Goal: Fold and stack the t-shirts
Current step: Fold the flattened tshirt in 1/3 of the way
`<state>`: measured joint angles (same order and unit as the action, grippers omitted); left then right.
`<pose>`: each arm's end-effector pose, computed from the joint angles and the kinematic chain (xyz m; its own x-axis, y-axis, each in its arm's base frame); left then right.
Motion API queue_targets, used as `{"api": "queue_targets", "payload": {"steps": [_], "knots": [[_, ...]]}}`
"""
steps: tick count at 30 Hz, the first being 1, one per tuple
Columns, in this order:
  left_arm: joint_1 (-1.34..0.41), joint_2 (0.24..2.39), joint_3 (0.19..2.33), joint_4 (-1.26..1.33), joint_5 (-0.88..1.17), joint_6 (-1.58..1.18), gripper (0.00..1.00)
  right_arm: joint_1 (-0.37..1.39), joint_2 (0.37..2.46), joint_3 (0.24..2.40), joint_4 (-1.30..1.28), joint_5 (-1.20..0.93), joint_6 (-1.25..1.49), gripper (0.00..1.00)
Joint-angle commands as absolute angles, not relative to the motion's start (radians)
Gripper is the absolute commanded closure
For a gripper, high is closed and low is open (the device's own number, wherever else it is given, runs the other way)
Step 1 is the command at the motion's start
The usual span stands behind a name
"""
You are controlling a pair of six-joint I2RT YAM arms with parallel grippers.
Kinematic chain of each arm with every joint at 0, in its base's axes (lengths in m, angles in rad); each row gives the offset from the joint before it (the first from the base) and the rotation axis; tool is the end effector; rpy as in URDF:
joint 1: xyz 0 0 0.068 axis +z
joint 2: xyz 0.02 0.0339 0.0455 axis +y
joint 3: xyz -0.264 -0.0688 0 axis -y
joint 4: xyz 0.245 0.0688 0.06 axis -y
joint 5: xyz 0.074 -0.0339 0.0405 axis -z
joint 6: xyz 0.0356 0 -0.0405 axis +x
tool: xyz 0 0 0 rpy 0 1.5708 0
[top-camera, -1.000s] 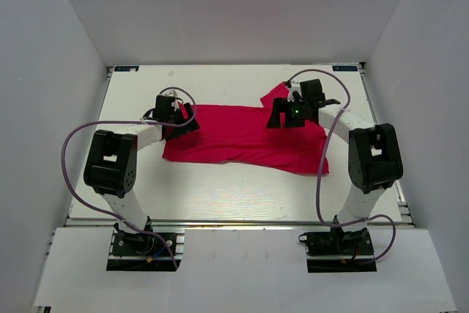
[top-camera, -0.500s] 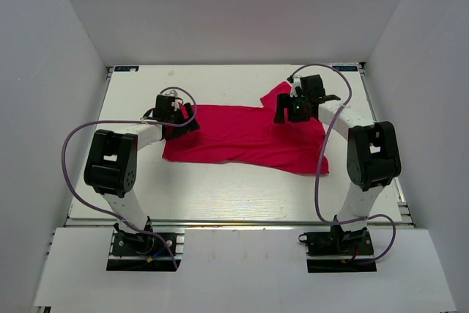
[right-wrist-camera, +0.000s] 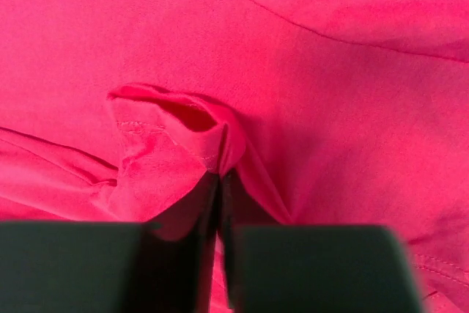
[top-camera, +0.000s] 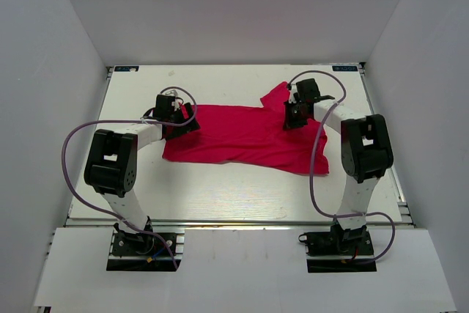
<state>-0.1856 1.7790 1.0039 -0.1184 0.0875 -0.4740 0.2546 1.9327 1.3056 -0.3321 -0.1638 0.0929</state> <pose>0.3534 -0.0695 0.1579 -0.7899 -0.3143 -0.5265 -0.1381 0.9278 -0.3466 0.3950 0.1088 0.1759 -0.8204 -0.1189 -0.5593 -0.2641 0.9463 0.1862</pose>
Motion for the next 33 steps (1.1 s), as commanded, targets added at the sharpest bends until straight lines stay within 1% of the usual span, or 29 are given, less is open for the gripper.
{"api": "queue_targets", "payload": {"steps": [1, 7, 8, 9, 11, 14, 15, 16, 20, 21, 22, 23, 26, 28, 30, 31, 32, 33], "knots": [[-0.187, 1.812, 0.999, -0.193, 0.074, -0.466, 0.00, 0.250, 1.902, 1.322, -0.315, -0.149, 0.087, 0.97], [-0.187, 1.812, 0.999, -0.193, 0.074, -0.466, 0.00, 0.250, 1.827, 1.355, -0.324, -0.123, 0.060, 0.94], [-0.187, 1.812, 0.999, -0.193, 0.074, -0.466, 0.00, 0.250, 1.809, 1.348, -0.319, -0.133, 0.040, 0.91], [-0.187, 1.812, 0.990, -0.184, 0.074, -0.466, 0.00, 0.252, 1.784, 1.336, -0.308, -0.144, 0.029, 0.89], [-0.187, 1.812, 0.989, -0.184, 0.083, -0.466, 0.00, 0.253, 1.728, 1.273, -0.266, -0.199, 0.005, 0.89], [-0.187, 1.812, 0.989, -0.184, 0.083, -0.466, 0.00, 0.247, 1.706, 1.220, -0.203, -0.203, -0.026, 0.83], [-0.187, 1.812, 0.989, -0.184, 0.083, -0.466, 0.00, 0.247, 1.709, 1.220, -0.207, -0.196, -0.034, 0.81], [-0.187, 1.812, 0.989, -0.184, 0.083, -0.466, 0.00, 0.247, 1.719, 1.236, -0.213, -0.189, -0.037, 0.75], [-0.187, 1.812, 0.989, -0.184, 0.083, -0.466, 0.00, 0.247, 1.821, 1.281, -0.247, -0.141, -0.051, 0.71], [-0.187, 1.812, 0.989, -0.184, 0.083, -0.466, 0.00, 0.241, 1.853, 1.287, -0.247, -0.103, -0.051, 0.68], [-0.187, 1.803, 0.989, -0.184, 0.083, -0.466, 0.00, 0.238, 1.867, 1.298, -0.242, -0.078, -0.052, 0.66], [-0.187, 1.802, 0.989, -0.184, 0.083, -0.466, 0.00, 0.239, 1.877, 1.305, -0.250, 0.027, -0.054, 0.66], [-0.187, 1.802, 0.989, -0.193, 0.083, -0.457, 0.00, 0.223, 1.922, 1.347, -0.241, 0.154, -0.046, 0.65], [-0.187, 1.802, 0.999, -0.193, 0.083, -0.457, 0.00, 0.216, 1.945, 1.388, -0.247, 0.167, -0.043, 0.63], [-0.187, 1.792, 1.009, -0.193, 0.074, -0.448, 0.00, 0.216, 1.924, 1.410, -0.238, 0.143, -0.040, 0.62], [-0.187, 1.781, 1.028, -0.193, 0.074, -0.448, 0.00, 0.215, 1.899, 1.413, -0.229, 0.121, -0.046, 0.59], [-0.187, 1.769, 1.041, -0.193, 0.065, -0.448, 0.00, 0.216, 1.875, 1.416, -0.210, 0.095, -0.051, 0.52], [-0.187, 1.769, 1.058, -0.215, 0.064, -0.437, 0.00, 0.216, 1.862, 1.417, -0.196, 0.086, -0.051, 0.48]]}}
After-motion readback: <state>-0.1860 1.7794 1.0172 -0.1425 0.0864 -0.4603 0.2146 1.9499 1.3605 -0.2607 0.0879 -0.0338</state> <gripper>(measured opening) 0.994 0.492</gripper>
